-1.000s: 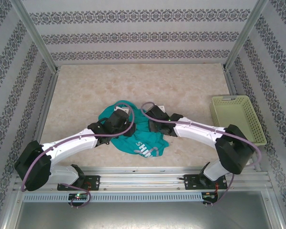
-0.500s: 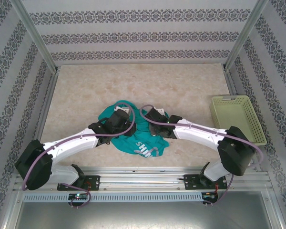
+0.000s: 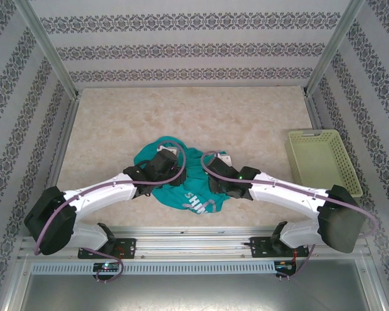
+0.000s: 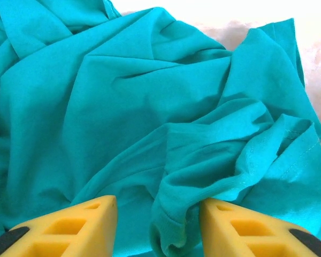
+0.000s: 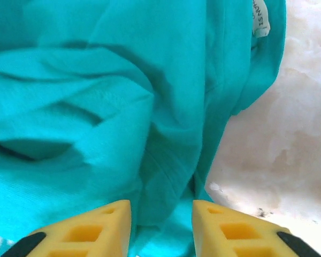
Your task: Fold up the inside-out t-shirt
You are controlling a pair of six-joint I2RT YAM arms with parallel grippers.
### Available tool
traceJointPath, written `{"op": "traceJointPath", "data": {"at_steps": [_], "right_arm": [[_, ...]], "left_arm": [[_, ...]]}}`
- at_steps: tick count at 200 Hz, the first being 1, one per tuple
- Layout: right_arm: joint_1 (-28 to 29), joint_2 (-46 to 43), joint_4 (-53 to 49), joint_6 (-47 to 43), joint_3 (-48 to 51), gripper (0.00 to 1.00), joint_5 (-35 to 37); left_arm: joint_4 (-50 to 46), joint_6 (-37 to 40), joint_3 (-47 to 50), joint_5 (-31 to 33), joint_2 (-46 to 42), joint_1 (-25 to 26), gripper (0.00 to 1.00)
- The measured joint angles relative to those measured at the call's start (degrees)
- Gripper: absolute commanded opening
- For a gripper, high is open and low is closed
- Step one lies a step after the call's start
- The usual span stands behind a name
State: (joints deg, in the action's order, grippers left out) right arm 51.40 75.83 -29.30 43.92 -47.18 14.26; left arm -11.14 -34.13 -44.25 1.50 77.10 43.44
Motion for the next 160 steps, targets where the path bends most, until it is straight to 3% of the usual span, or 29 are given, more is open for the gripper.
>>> {"op": "traceJointPath", "data": {"at_steps": [21, 46, 77, 112, 160], "right_arm": [[-2.6, -0.2, 4.1, 1.2, 0.6, 0.49, -2.5], [-5.1, 0.8, 7.4, 1.7, 1.4, 0.47, -5.0], [-5.3, 4.9, 9.9, 1.9, 1.3, 0.26, -7.4], [-5.1, 4.4, 12.4, 2.2, 3.4, 0.03, -8.2], [-5.0, -4.6, 15.0, 1.6, 12.9, 0.00, -4.2]], "left_arm": [[0.0, 0.7, -0.5, -0.1, 0.9, 0.0, 0.47], [0.0, 1.2, -2.5, -0.9, 3.6, 0.0, 0.41], [1.0, 1.1, -4.1, -2.6, 5.9, 0.0, 0.21], [3.8, 0.2, -4.3, -6.6, 6.1, -0.1, 0.08], [12.2, -3.7, -1.2, -16.0, 1.0, -1.6, 0.06]]}}
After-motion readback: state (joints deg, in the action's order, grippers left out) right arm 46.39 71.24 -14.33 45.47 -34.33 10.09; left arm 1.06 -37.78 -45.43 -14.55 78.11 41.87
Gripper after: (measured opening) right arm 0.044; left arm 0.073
